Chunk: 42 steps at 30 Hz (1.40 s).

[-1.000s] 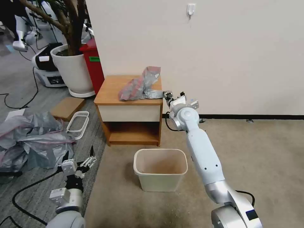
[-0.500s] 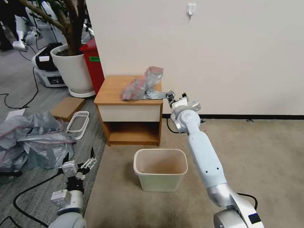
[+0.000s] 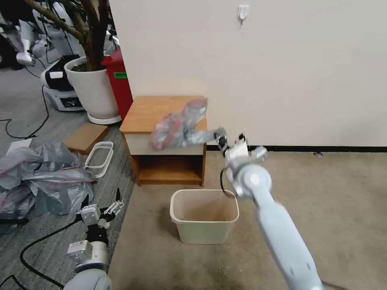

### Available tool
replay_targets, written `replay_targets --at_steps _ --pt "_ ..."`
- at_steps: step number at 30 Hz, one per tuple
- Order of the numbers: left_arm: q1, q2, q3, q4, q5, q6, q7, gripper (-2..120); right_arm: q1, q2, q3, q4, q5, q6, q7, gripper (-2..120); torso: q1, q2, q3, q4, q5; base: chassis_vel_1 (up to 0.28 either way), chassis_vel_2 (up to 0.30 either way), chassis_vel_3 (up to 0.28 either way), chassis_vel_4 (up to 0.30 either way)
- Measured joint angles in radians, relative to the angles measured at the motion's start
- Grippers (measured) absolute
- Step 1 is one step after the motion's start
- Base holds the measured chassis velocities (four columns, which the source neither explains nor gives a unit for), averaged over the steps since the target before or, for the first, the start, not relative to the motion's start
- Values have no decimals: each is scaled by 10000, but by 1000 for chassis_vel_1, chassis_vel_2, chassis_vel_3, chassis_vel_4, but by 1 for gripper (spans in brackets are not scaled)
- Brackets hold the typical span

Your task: Pick up the garbage bag from the table and place it over the trash can.

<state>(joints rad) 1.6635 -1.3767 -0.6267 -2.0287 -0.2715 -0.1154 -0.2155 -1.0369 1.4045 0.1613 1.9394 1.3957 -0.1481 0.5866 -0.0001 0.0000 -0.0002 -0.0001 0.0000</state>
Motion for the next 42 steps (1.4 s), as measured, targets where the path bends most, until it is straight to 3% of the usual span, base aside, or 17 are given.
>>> replay_targets --at_steps 3,8,27,40,42 --pt "-29 6 12 14 4 -23 -10 100 -1512 -11 -583 831 -730 -25 74 0 0 0 0 0 -1 0 0 0 0" --pt "-30 42 2 76 4 -124 -20 100 -2624 -9 -1040 855 -1578 84 76 0 1 0 0 2 0 0 0 0 0" --pt "-236 139 255 223 -1 -253 -44 100 -3892 -378 -943 911 -4012 234 13 2 0 0 1 1 0 0 0 0 0" --pt "-214 252 471 189 192 -290 22 100 -4079 -866 -786 1262 -5595 -60 164 54 0 0 1 1 1 0 0 0 0" --pt "-211 277 488 181 225 -304 33 100 -4123 -913 -726 1334 -5803 -116 195 58 0 0 1 0 1 0 0 0 0"
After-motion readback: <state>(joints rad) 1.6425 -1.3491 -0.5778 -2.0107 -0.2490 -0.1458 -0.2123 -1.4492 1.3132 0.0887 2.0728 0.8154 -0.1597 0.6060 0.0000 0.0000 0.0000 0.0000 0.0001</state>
